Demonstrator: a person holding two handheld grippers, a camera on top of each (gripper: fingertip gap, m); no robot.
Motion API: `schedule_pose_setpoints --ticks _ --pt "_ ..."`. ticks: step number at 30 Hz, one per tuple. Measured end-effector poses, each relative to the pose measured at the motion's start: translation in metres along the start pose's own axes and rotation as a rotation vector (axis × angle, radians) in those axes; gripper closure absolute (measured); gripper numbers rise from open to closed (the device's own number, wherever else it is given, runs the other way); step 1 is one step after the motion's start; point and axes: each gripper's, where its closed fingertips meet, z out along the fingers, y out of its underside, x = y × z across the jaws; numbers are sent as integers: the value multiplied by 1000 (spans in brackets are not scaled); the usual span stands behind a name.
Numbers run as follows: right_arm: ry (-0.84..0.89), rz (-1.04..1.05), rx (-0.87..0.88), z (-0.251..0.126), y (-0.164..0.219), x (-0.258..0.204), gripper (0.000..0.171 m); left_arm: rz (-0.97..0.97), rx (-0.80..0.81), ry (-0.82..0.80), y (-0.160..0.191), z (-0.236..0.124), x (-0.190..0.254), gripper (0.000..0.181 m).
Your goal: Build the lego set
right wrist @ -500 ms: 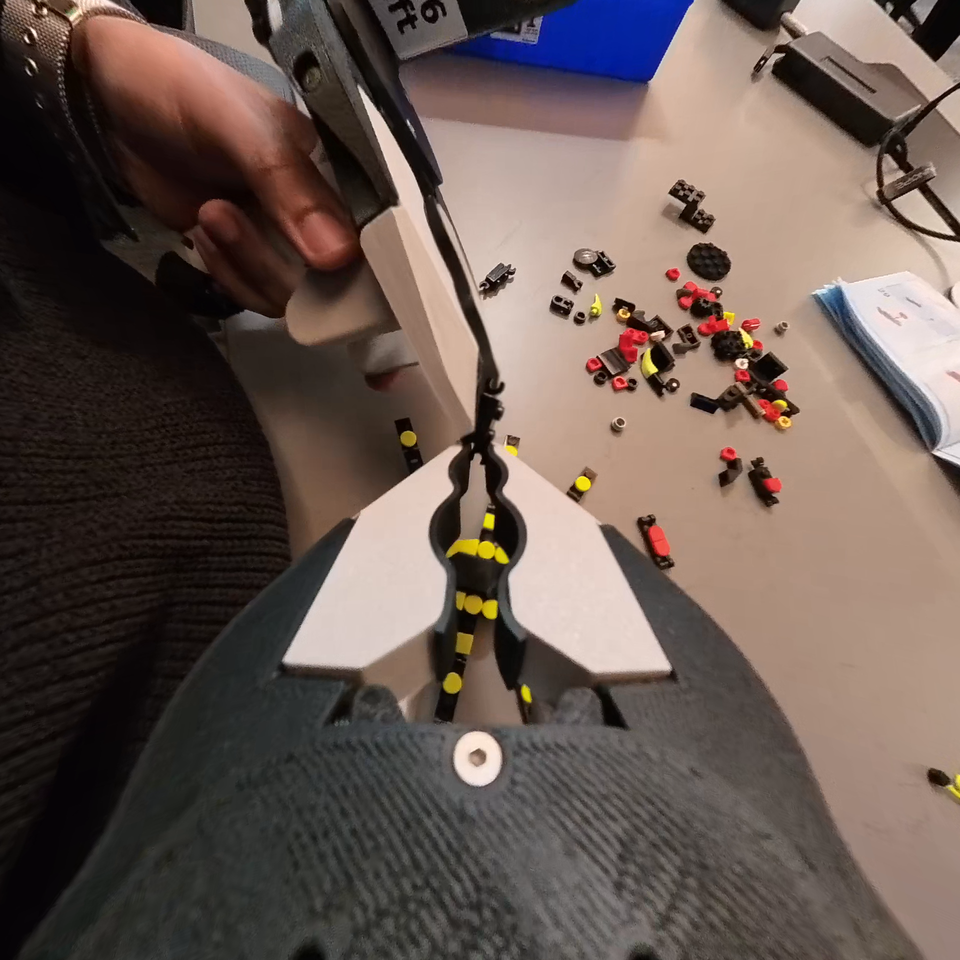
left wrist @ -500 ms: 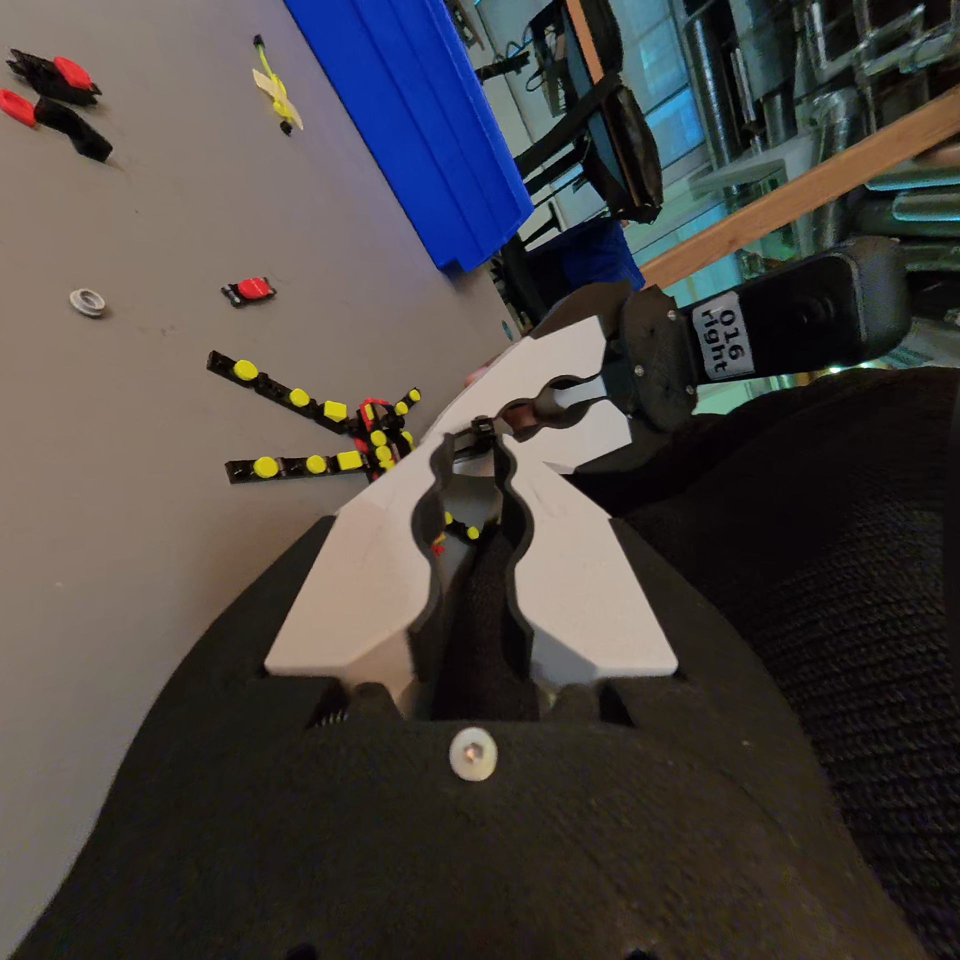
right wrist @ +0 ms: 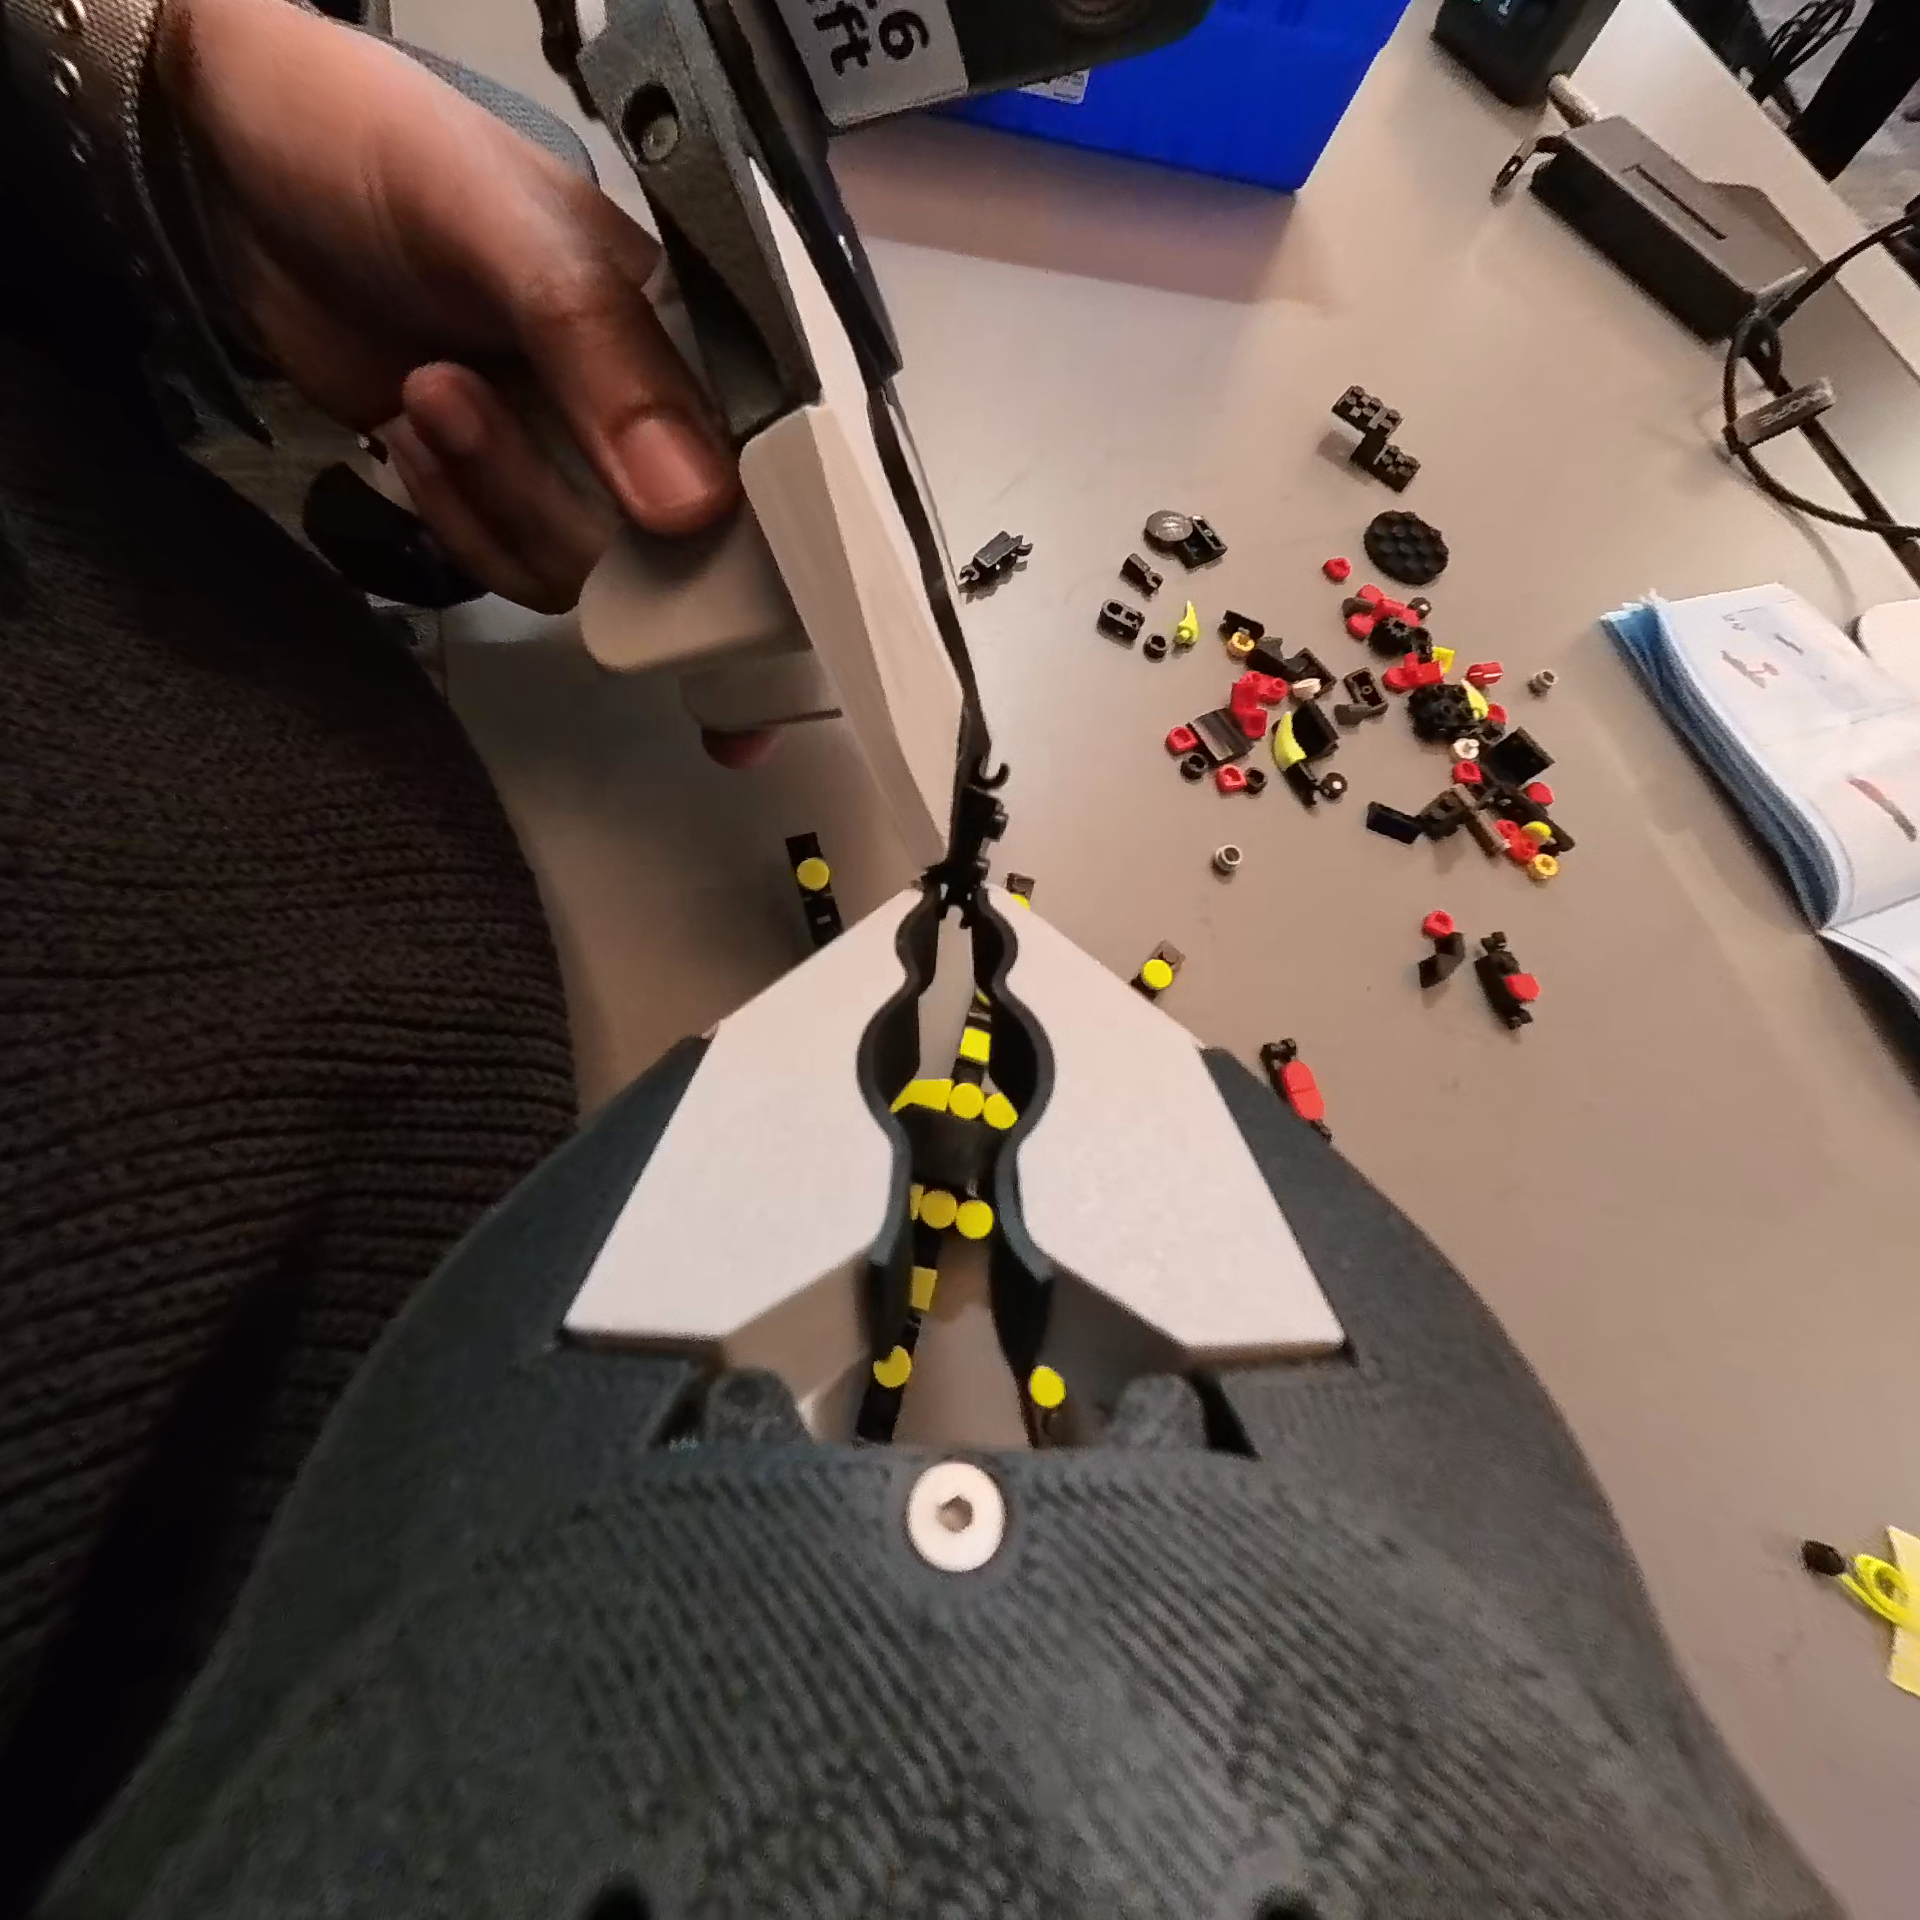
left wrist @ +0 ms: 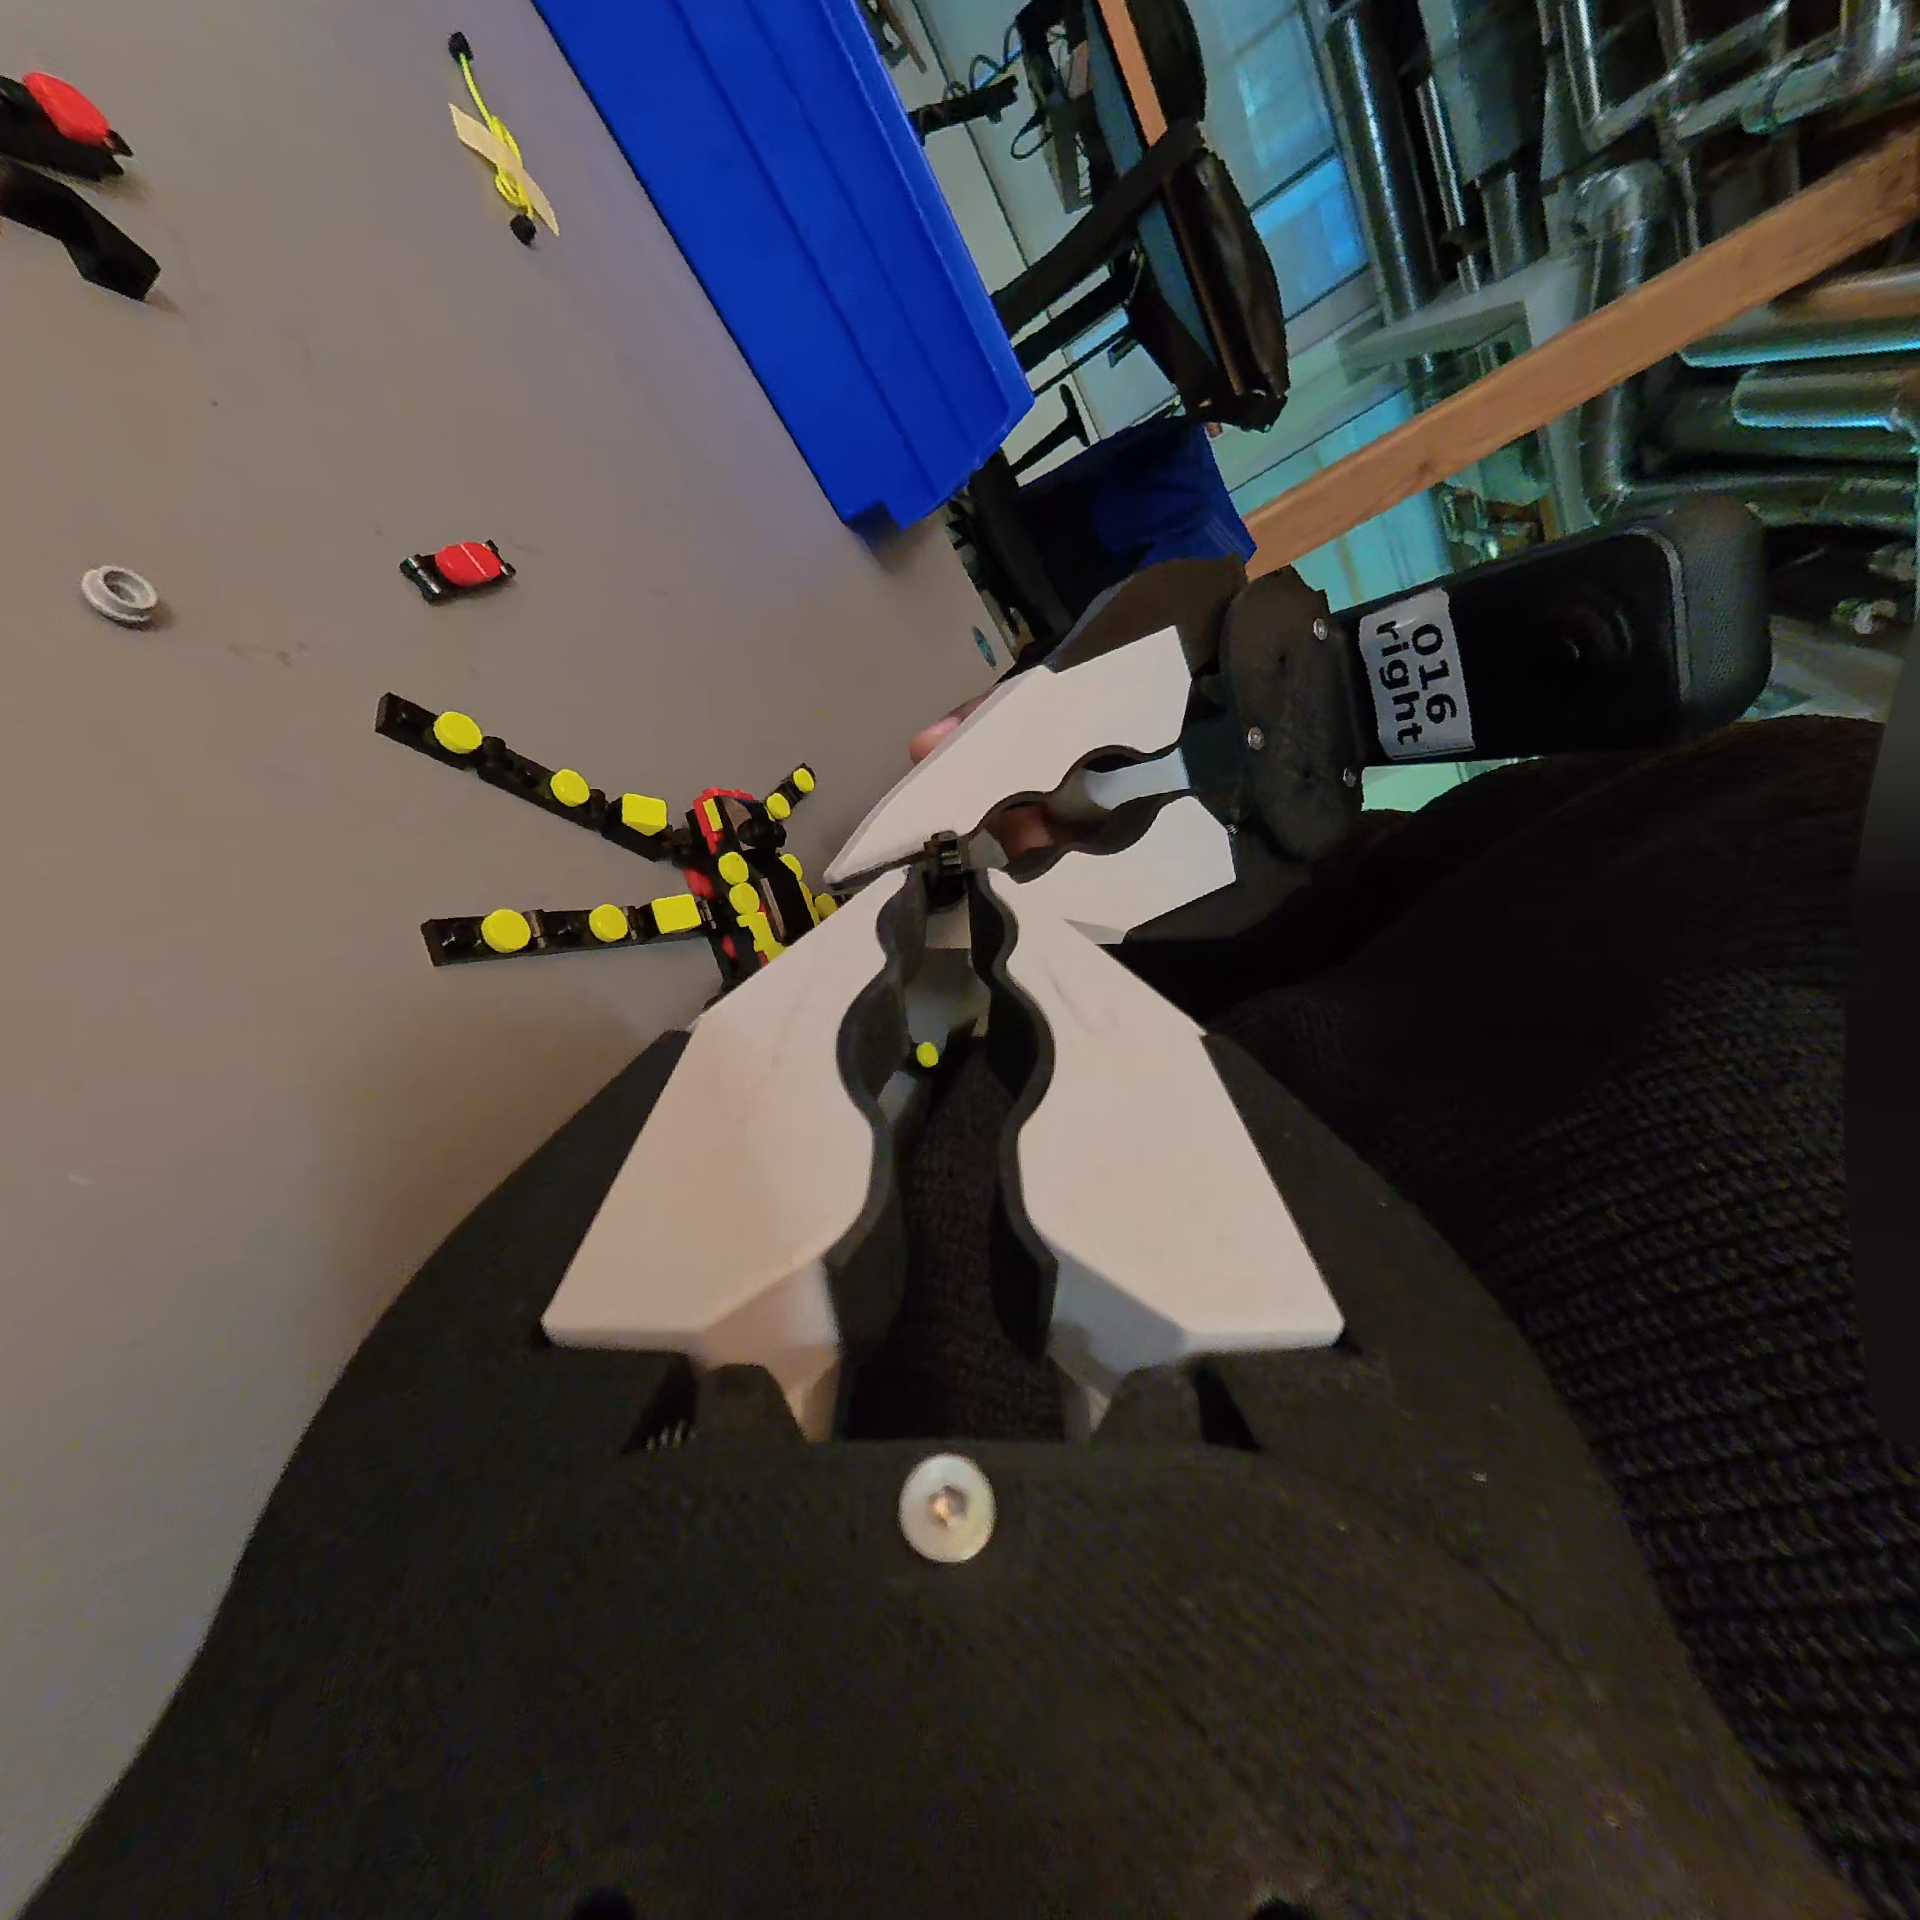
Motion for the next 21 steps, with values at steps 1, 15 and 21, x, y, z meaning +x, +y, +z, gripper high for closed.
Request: schedule_pose_setpoints --ticks 1,15,21 --pt "-2 -1 -4 0 1 0 167 6 -8 -6 1 0 -1 174" --pt "-17 -15 -3 1 3 -2 167 29 -26 -18 3 1 -2 174" --pt "-22 -18 2 1 3 -2 167 22 -27 -12 4 1 -2 174"
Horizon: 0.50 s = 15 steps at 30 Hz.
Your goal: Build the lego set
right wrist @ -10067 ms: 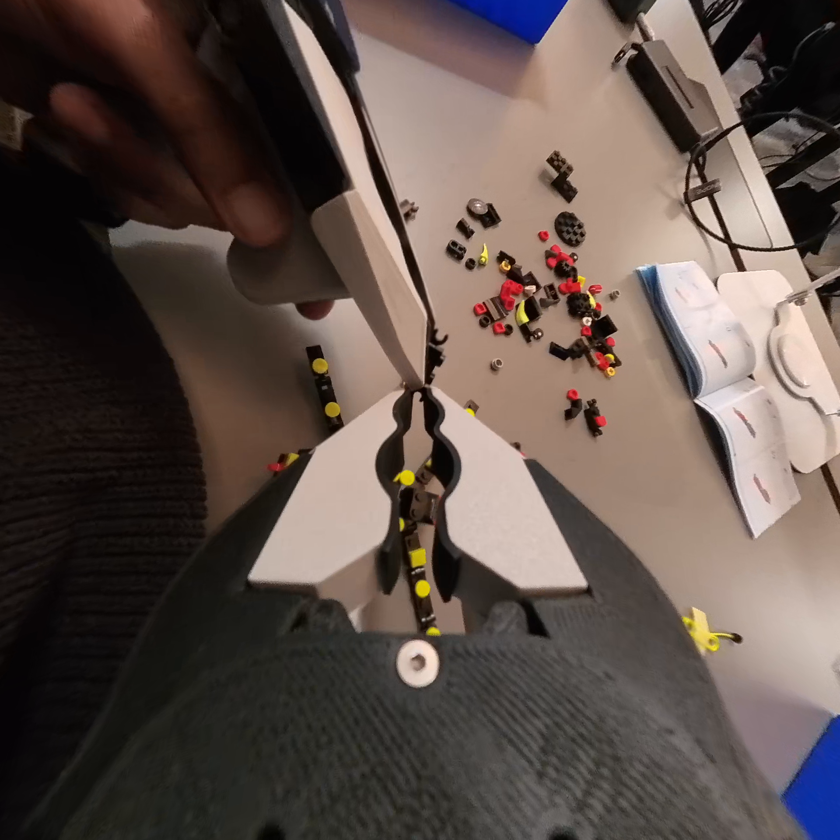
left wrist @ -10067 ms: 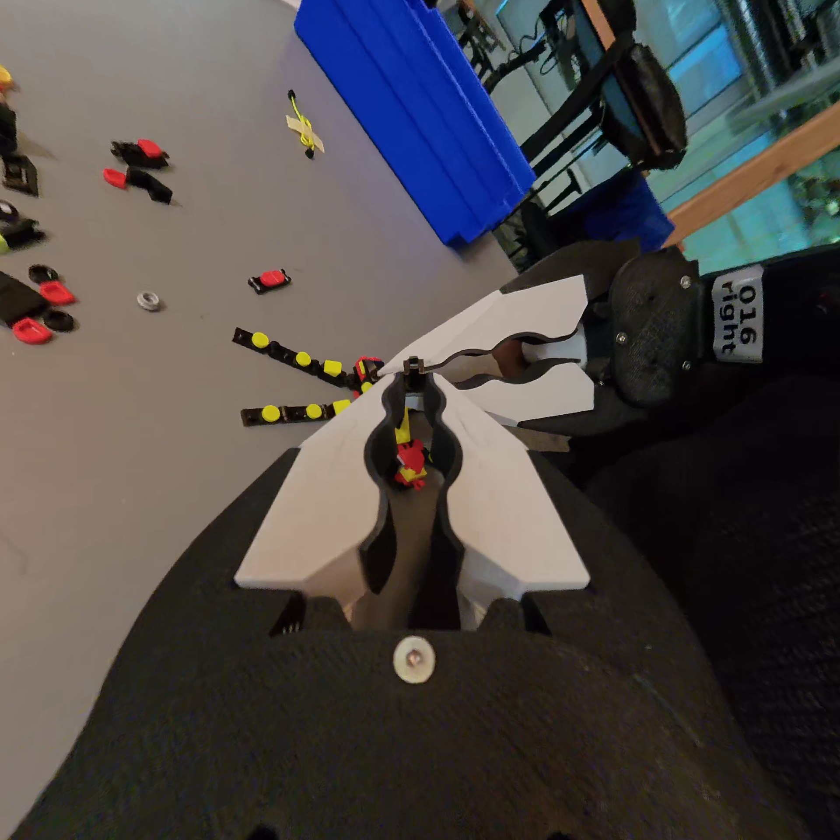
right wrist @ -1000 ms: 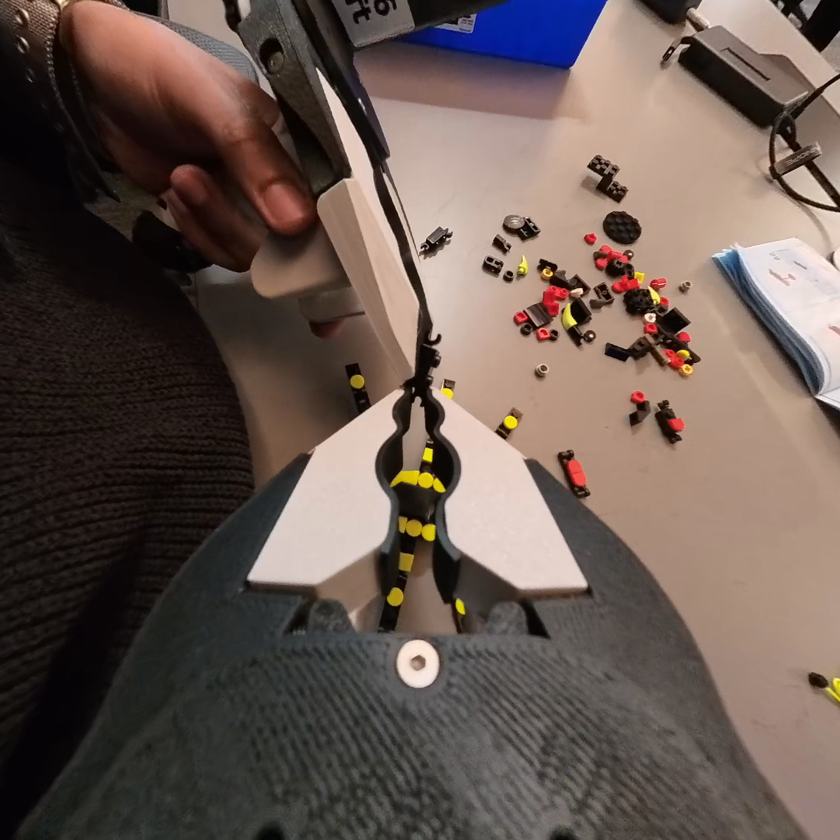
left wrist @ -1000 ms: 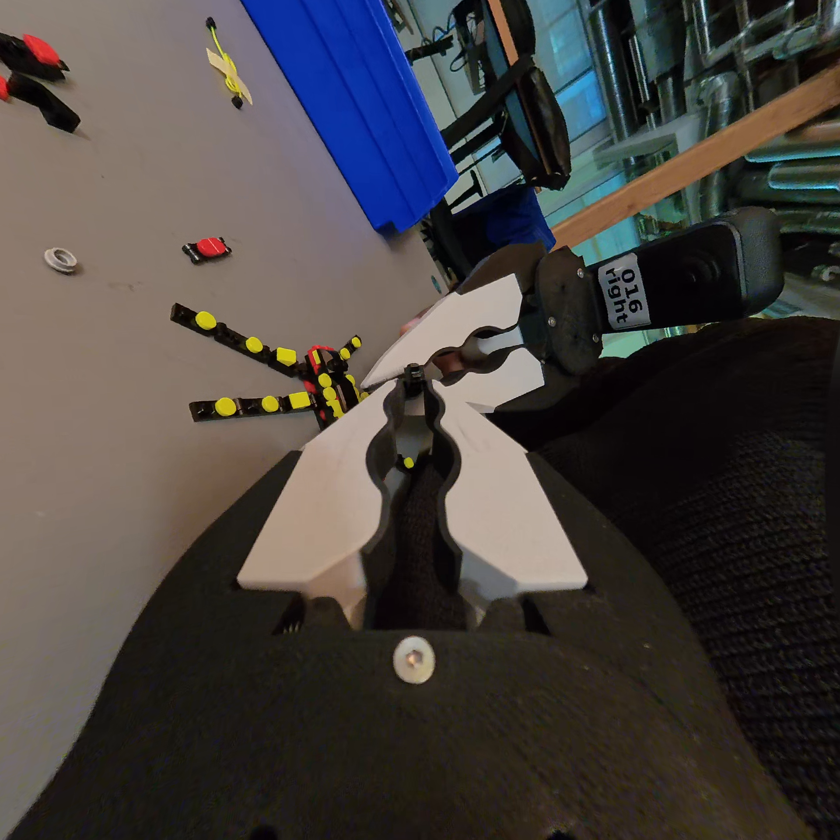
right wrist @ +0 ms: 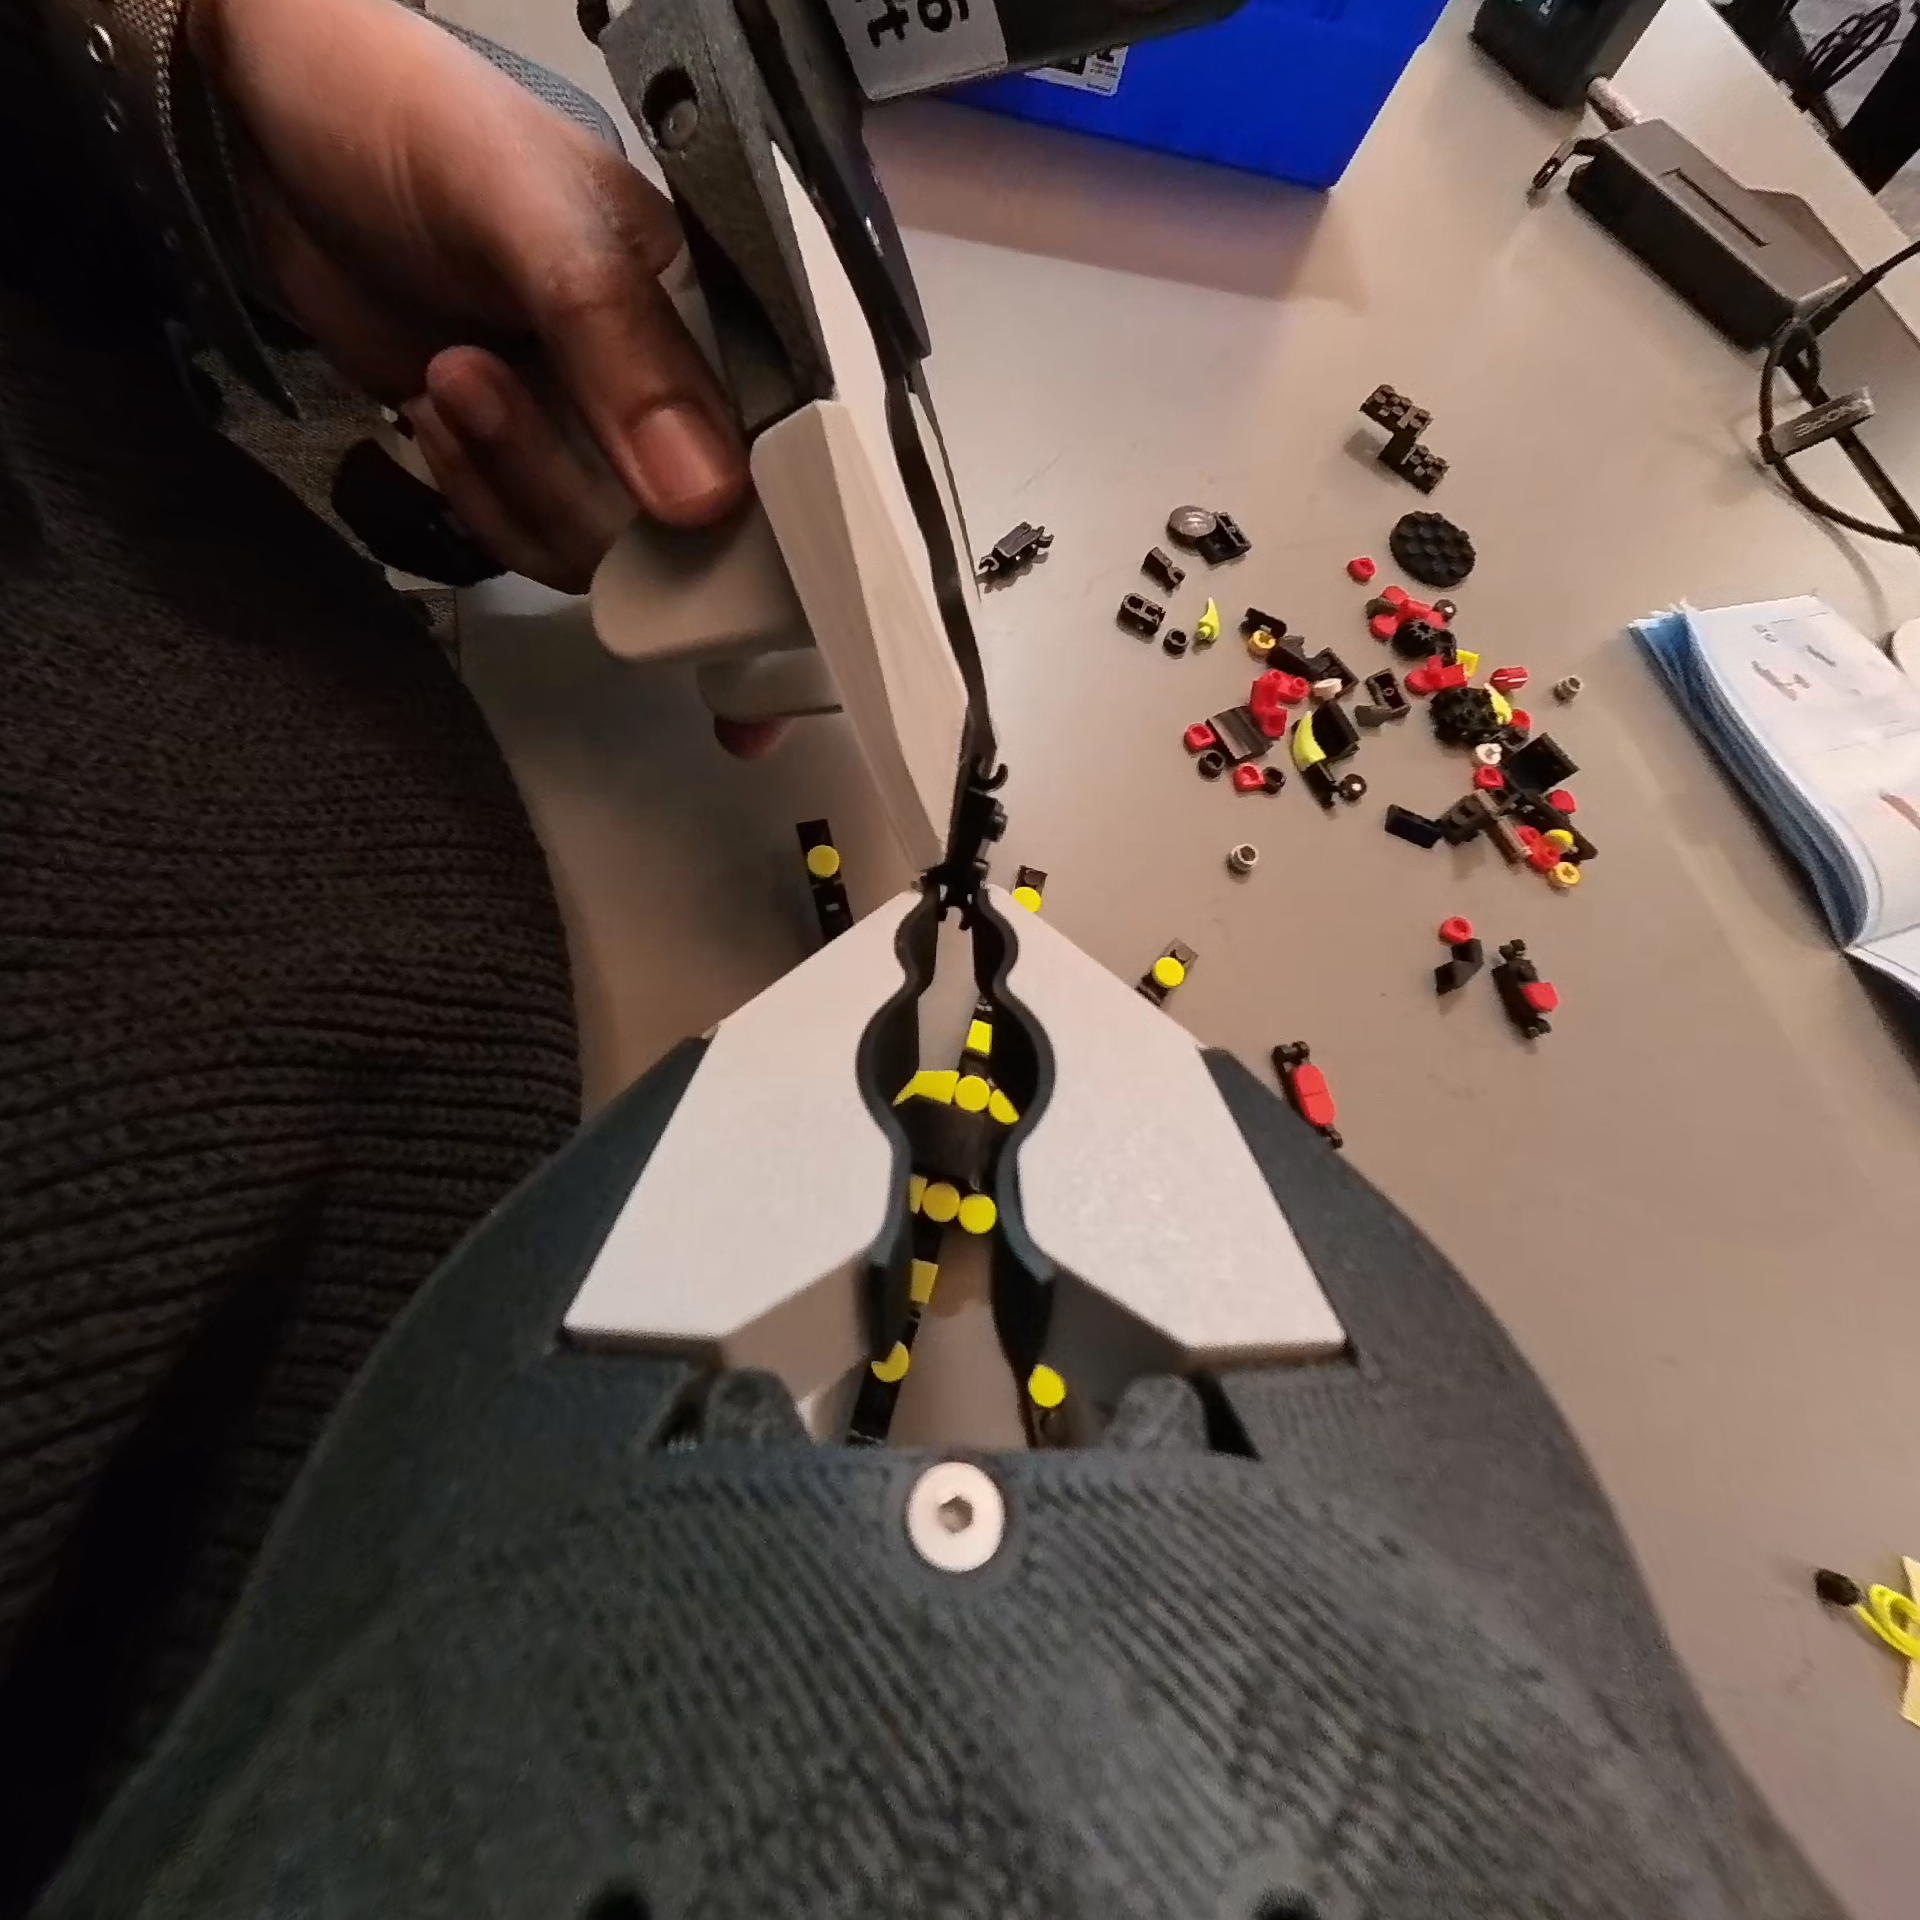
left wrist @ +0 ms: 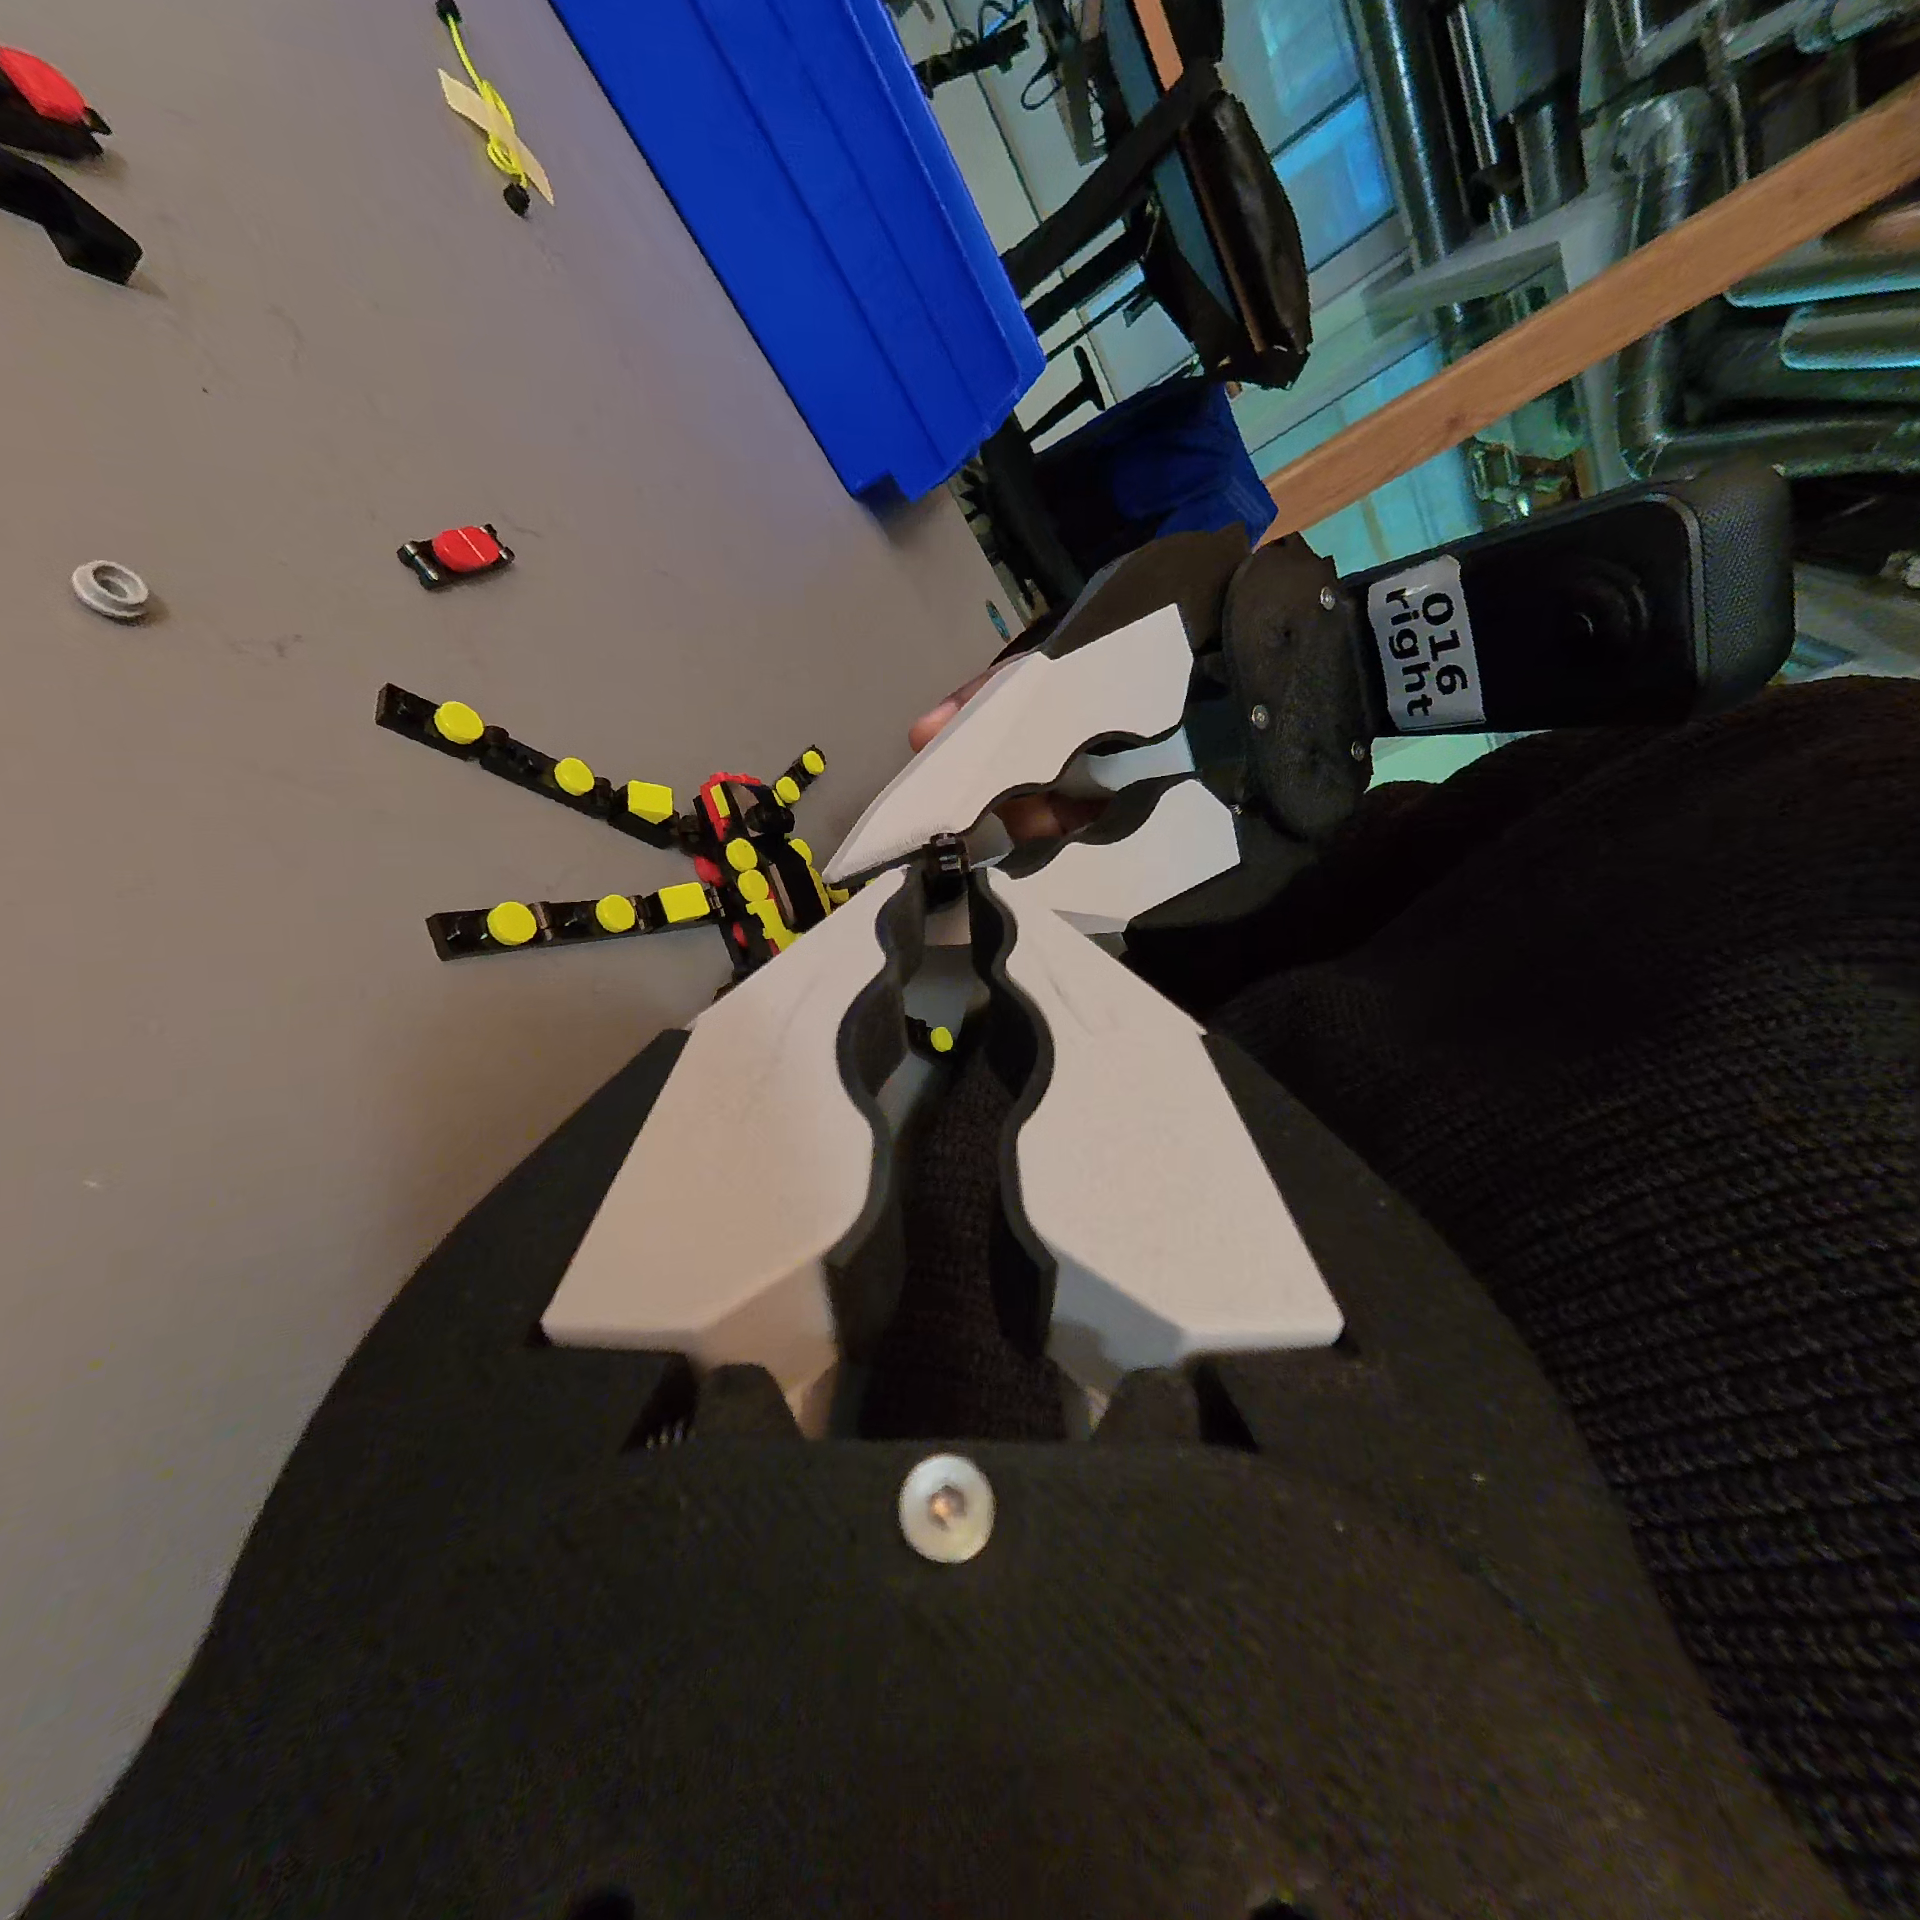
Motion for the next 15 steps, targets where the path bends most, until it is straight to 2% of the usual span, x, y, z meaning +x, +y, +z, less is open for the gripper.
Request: schedule_pose_setpoints --ticks 15 --pt "-11 7 -5 0 2 0 167 4 -11 -13 2 2 -2 173"
